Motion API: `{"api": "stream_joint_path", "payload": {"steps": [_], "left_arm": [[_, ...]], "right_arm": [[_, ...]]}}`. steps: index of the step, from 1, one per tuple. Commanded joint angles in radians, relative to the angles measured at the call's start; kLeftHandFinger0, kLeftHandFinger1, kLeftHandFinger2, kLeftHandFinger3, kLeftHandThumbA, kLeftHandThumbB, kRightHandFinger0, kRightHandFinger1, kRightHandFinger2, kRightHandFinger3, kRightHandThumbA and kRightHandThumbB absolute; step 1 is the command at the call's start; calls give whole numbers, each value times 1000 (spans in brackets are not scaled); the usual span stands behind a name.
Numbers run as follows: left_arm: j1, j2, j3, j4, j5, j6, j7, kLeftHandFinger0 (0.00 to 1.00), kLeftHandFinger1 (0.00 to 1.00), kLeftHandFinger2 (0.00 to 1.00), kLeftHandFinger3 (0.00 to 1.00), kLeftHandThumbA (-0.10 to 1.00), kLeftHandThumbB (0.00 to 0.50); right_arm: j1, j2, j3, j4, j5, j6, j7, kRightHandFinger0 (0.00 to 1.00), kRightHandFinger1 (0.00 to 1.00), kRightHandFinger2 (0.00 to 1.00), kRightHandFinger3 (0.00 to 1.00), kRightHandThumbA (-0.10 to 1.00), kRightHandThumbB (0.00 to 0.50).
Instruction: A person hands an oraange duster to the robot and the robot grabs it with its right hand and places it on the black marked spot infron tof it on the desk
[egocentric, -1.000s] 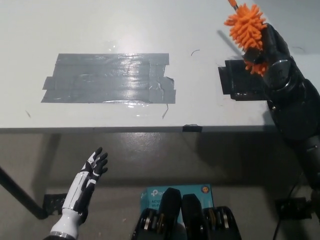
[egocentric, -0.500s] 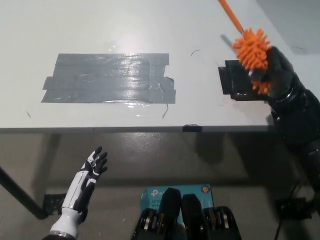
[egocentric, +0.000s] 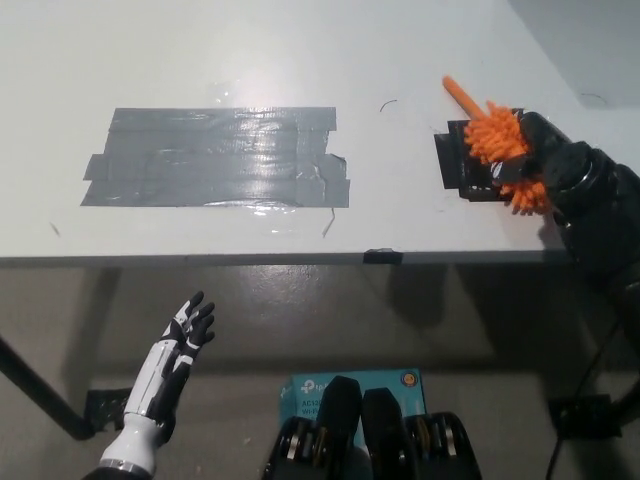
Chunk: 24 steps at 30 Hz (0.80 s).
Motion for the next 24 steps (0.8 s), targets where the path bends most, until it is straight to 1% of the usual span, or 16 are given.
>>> {"api": "stream_joint_path", "payload": {"steps": [1,2,3,4,5,6,8,10,11,12,13,14,16,18,21,24], "left_arm": [[-30,12,3,-13,4,-27,-2,1000,1000,1000,1000,862,164],[-30,13,4,-12,5,-29,-1,1000,1000,1000,1000,863,167],[-30,13,6,-12,4,-29,-1,1000,1000,1000,1000,863,167],[-30,13,6,-12,4,-29,-1,1000,1000,1000,1000,863,168],[-32,12,7,-11,2,-25,-1,1000,1000,1000,1000,856,162],[-33,11,7,-10,0,-23,-1,1000,1000,1000,1000,853,162],[-35,11,7,-8,2,-23,-1,1000,1000,1000,1000,854,167],[-37,11,7,-6,7,-28,2,1000,1000,1000,1000,854,161],[-37,11,8,-7,7,-26,3,1000,1000,1000,1000,855,170],[-38,10,9,-8,7,-25,4,1000,1000,1000,1000,855,171],[-38,10,10,-9,7,-24,5,1000,1000,1000,1000,855,172],[-40,11,11,-8,1,-27,2,1000,1000,1000,1000,849,151],[-44,11,12,-5,0,-36,1,1000,1000,1000,1000,846,145],[-51,12,12,-3,2,-31,1,1000,1000,1000,1000,851,147],[-74,13,13,-4,10,-16,7,1000,1000,1000,1000,864,172],[-78,14,15,-2,8,-15,5,1000,1000,1000,1000,867,175]], "right_arm": [[-43,-7,19,-28,28,-20,117,1000,1000,1000,1000,599,422],[-38,-6,22,-49,13,-24,83,1000,1000,1000,1000,641,414],[-34,-4,20,-63,7,-27,61,1000,1000,1000,1000,648,413],[-33,-4,19,-66,6,-26,58,1000,1000,1000,1000,706,402],[-17,-2,-8,-123,11,-27,3,1000,1000,1000,1000,639,400],[-6,0,-26,-162,13,-24,-32,1000,1000,1000,1000,629,401],[4,-2,-39,-199,12,-20,-52,1000,1000,1000,1000,630,411],[21,-6,-51,-277,-7,-20,-91,1000,1000,1000,1000,656,406],[32,-8,-57,-319,-20,-26,-115,1000,1000,1000,1000,710,428],[42,-11,-64,-364,-33,-30,-141,1000,1000,1000,1000,759,434],[49,-12,-69,-397,-41,-32,-160,1000,1000,1000,1000,774,435],[67,-14,-89,-474,-50,-43,-197,1000,1000,1000,1000,762,401],[92,-18,-117,-594,-57,-38,-224,1000,1000,1000,1000,764,387],[106,-26,-127,-669,-66,-34,-226,1000,1000,1000,1000,763,342],[147,-46,-164,-896,-79,-28,-214,1000,1000,1000,1000,773,345],[176,-54,-174,-1004,-95,-13,-203,1000,1000,1000,1000,775,345]]}}
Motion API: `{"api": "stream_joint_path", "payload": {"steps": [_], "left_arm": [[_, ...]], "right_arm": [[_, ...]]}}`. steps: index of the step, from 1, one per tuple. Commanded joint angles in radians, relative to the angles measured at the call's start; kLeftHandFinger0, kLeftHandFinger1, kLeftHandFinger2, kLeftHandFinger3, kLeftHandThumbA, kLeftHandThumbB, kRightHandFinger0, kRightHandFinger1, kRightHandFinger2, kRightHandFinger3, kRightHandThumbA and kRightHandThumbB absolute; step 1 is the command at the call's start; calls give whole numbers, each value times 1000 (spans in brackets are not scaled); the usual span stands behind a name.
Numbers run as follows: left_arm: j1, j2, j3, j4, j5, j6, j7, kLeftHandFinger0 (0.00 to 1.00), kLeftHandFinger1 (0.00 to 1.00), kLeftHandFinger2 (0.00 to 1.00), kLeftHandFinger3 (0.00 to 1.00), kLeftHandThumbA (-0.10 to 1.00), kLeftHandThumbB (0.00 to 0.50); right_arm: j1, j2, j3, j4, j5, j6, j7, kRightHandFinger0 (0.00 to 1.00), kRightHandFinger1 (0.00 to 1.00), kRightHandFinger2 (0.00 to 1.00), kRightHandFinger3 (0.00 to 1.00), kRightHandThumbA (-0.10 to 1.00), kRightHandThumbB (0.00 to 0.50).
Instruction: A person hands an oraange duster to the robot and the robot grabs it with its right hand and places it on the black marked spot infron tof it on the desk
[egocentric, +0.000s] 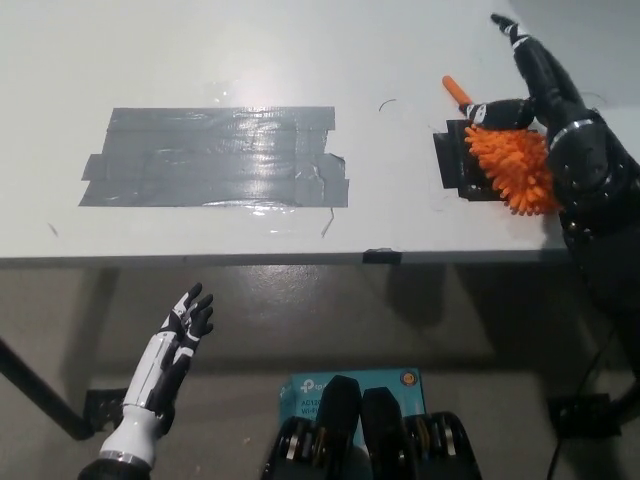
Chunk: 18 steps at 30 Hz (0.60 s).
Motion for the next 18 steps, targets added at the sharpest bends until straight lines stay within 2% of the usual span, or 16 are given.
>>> {"api": "stream_joint_path", "payload": {"steps": [1,5,10,13,15,17,18], "left_arm": [[-60,15,8,-7,5,-18,4,1000,1000,1000,1000,867,176],[-78,18,11,1,1,-15,3,1000,1000,1000,1000,870,176],[-112,20,11,15,11,-11,8,1000,1000,1000,1000,885,182],[-119,16,11,20,5,-8,6,1000,1000,1000,1000,879,179],[-119,16,12,28,-3,-12,1,1000,1000,1000,1000,869,182],[-116,16,13,29,-6,-12,-1,1000,1000,1000,1000,867,183],[-115,17,12,35,-7,-16,-3,1000,1000,1000,1000,867,185]], "right_arm": [[29,-63,-86,-460,-79,-12,-84,1000,1000,1000,1000,774,343],[85,-67,-118,-642,-66,10,-50,1000,1000,1000,1000,842,377],[186,-65,-161,-853,-59,19,-28,1000,1000,1000,1000,889,359],[273,-55,-189,-982,-31,30,-15,1000,1000,1000,1000,879,340],[381,-37,-205,-1064,38,-17,-20,1000,1000,1000,1000,872,283],[426,-32,-207,-1082,70,-50,-21,1000,1000,1000,1000,882,274],[490,-21,-204,-1076,105,-88,-25,1000,1000,1000,1000,871,247]]}}
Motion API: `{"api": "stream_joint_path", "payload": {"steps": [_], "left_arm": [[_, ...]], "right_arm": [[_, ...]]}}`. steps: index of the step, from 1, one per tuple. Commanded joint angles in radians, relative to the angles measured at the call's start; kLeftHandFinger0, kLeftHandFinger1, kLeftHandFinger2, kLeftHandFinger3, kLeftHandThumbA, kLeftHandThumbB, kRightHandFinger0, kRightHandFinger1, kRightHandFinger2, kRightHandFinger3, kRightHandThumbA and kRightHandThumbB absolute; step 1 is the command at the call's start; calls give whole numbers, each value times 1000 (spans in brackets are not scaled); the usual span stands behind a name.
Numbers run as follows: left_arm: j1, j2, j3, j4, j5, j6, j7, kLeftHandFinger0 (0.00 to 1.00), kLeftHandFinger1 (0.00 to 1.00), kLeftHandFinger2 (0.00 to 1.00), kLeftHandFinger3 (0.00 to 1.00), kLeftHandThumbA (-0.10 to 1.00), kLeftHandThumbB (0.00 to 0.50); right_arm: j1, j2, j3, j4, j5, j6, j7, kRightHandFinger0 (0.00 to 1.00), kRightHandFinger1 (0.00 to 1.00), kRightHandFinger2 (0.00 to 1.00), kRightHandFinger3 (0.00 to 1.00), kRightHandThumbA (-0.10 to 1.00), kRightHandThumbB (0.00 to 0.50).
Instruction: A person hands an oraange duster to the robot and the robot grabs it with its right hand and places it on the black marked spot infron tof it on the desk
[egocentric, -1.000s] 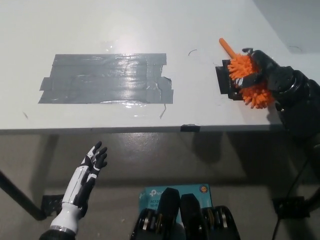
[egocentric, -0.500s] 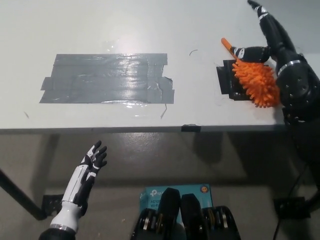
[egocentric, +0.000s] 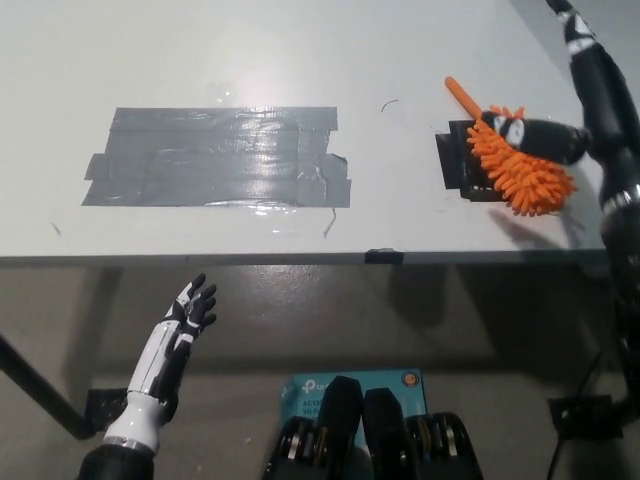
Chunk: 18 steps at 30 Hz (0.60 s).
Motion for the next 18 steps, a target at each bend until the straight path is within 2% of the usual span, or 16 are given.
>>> {"api": "stream_joint_path", "payload": {"steps": [1,3,4,7,9,10,13,14,18], "left_arm": [[-71,17,9,-2,-4,-25,-3,1000,1000,1000,1000,869,182],[-64,15,7,-3,0,-27,-2,1000,1000,1000,1000,871,183],[-55,11,5,-4,-2,-27,-3,1000,1000,1000,1000,865,187],[-36,8,2,-4,-3,-30,-6,1000,1000,1000,1000,859,186],[-32,9,1,-1,-1,-32,-7,1000,1000,1000,1000,860,186],[-19,8,-1,-5,0,-31,-8,1000,1000,1000,1000,860,187],[-3,3,-7,-2,4,-46,-8,1000,1000,1000,1000,857,176],[1,1,-10,-4,7,-45,-7,1000,1000,1000,1000,858,175],[20,-2,-17,-18,16,-37,-7,1000,1000,1000,1000,859,175]], "right_arm": [[237,-11,-119,-475,142,-125,-27,1000,1000,1000,1000,862,234],[290,3,-119,-441,169,-159,-35,1000,1000,1000,1000,868,232],[347,19,-119,-382,196,-206,-47,1000,1000,1000,1000,864,205],[405,41,-124,-317,227,-249,-46,1000,1000,1000,1000,853,167],[423,63,-122,-249,250,-298,-47,1000,1000,1000,1000,808,111],[442,84,-115,-194,265,-332,-47,1000,1000,1000,1000,801,104],[462,123,-98,-66,277,-388,-47,1000,1000,1000,1000,828,100],[465,132,-96,-30,287,-389,-39,1000,1000,1000,1000,858,129],[479,158,-73,106,289,-411,-17,1000,1000,1000,1000,874,142]]}}
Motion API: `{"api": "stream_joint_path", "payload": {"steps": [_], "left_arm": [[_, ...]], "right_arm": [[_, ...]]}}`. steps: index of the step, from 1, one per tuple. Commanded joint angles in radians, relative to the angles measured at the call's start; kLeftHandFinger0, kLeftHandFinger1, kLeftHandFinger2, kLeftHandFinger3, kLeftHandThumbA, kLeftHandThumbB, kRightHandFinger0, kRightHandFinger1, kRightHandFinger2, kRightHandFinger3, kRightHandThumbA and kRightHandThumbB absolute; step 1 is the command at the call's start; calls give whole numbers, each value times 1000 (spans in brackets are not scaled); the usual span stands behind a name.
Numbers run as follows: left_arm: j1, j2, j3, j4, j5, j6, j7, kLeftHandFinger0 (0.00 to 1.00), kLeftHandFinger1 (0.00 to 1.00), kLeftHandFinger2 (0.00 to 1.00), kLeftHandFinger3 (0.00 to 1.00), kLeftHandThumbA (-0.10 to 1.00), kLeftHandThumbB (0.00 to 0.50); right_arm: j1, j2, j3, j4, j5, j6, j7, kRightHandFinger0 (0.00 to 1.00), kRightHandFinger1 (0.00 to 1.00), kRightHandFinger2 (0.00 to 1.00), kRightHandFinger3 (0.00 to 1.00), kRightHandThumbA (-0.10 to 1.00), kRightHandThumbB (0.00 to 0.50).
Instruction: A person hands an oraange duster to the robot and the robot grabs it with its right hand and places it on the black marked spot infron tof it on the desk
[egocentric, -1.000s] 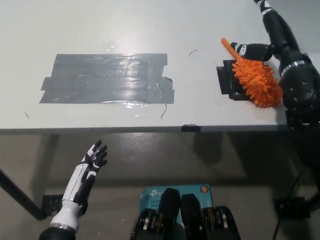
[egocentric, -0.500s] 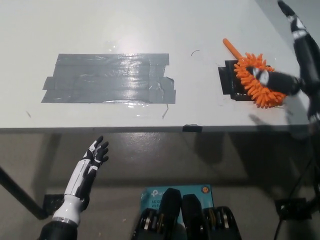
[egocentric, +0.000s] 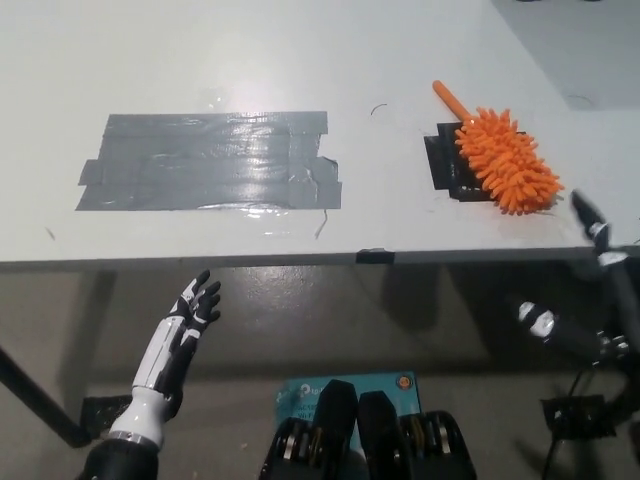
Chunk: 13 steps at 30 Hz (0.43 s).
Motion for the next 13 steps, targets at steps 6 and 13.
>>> {"api": "stream_joint_path", "payload": {"steps": [6,13], "left_arm": [[32,3,-18,-39,8,-38,-12,1000,1000,1000,1000,832,172],[37,4,-19,-42,6,-37,-10,1000,1000,1000,1000,823,179]], "right_arm": [[18,35,44,258,83,-231,18,1000,1000,1000,1000,899,140],[17,26,51,286,95,-243,32,1000,1000,1000,1000,895,138]]}}
